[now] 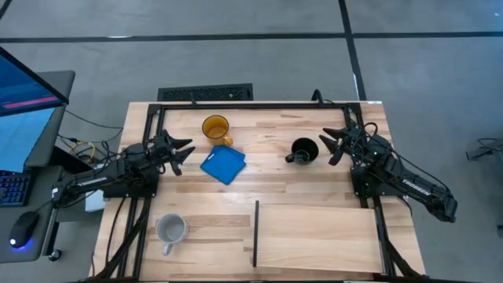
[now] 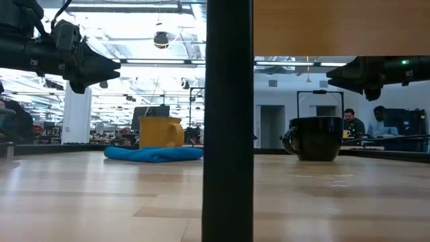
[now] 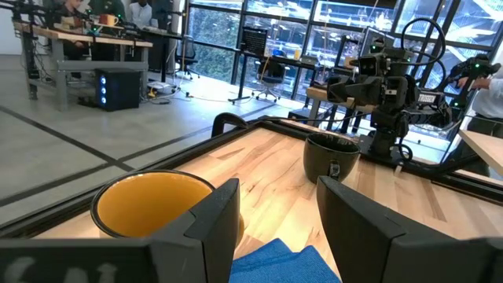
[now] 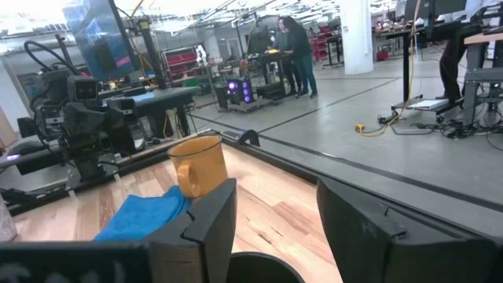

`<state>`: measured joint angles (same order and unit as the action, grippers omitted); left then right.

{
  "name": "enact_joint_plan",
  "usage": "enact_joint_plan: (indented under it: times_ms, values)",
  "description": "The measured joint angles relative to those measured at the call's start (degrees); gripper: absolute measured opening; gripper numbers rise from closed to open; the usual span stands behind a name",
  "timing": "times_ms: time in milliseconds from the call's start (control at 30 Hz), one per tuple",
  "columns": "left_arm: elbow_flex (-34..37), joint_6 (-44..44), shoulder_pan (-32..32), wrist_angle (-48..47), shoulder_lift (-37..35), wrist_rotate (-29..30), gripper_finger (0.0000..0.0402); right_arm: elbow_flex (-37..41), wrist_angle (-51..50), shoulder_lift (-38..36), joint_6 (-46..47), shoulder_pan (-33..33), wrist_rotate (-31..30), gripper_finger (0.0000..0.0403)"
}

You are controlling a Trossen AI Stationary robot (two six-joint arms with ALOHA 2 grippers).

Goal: Stack small to large cups/mugs on shelf

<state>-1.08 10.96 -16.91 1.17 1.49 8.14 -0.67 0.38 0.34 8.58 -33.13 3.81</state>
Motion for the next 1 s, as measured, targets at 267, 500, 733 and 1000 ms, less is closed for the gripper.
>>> enact_joint_plan:
  times_ms: [267,500,733,1000]
  values:
    - [-0.02,0.00,0.00,0.00,-0.02,0.00,0.0162,0.02,0.00,0.00,8.34,0.09,0.00,0.0200]
    - [-0.02,0.00,0.00,0.00,0.00,0.00,0.0162,0.00,0.04,0.00,11.15,0.09,0.50,0.0200]
    - [-0.01,0.00,0.00,0.00,-0.02,0.00,0.0162,0.00,0.04,0.00,15.42,0.09,0.52,0.0200]
    - [-0.01,-0.61,-0.02,0.02,-0.01,0.07,0.0162,0.00,0.07,0.01,16.70,0.27,0.66,0.0200]
